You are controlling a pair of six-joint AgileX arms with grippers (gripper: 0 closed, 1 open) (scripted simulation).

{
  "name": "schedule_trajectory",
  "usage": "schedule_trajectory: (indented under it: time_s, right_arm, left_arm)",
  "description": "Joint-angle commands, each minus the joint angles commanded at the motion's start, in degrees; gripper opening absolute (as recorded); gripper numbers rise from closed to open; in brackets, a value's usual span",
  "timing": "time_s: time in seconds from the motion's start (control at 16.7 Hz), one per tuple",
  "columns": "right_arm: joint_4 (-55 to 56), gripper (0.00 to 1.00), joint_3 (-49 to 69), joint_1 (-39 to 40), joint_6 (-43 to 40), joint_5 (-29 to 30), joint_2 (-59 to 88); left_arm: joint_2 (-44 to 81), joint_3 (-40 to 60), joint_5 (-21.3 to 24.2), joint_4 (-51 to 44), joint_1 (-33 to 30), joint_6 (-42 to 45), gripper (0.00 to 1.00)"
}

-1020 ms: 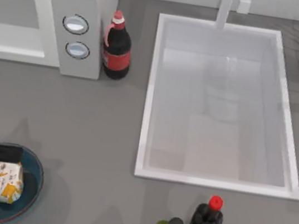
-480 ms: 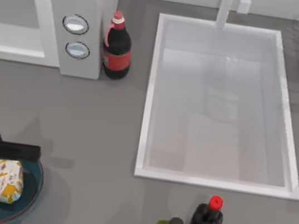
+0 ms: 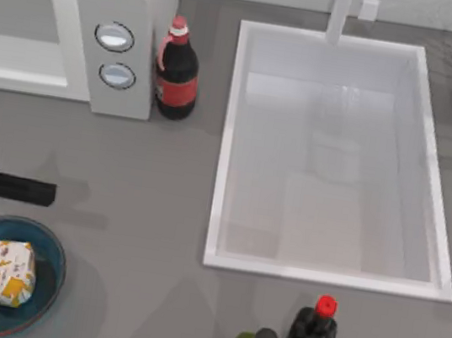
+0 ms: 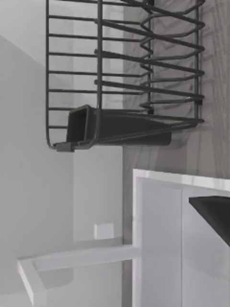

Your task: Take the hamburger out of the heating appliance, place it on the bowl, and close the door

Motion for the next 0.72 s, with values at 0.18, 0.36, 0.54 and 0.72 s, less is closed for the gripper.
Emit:
schedule_trajectory:
  time_s: [0.18, 0.36, 0.54, 0.72]
  right_arm:
    - [0.0, 1.0, 0.0, 0.0, 0.0, 0.0, 0.0]
    - [0.0, 1.0, 0.0, 0.0, 0.0, 0.0, 0.0]
    - [0.0, 1.0, 0.0, 0.0, 0.0, 0.0, 0.0]
    - [0.0, 1.0, 0.0, 0.0, 0.0, 0.0, 0.0]
  left_arm:
    - [8.77, 9.23, 9.8, -8.39, 11.67, 6.23, 0.0]
    - [19.14, 20.24, 21.16, -18.38, 25.67, 13.67, 0.0]
    - [30.15, 32.1, 32.96, -29.09, 40.74, 21.65, 0.0]
    - [40.89, 43.8, 44.19, -39.67, 55.59, 29.53, 0.0]
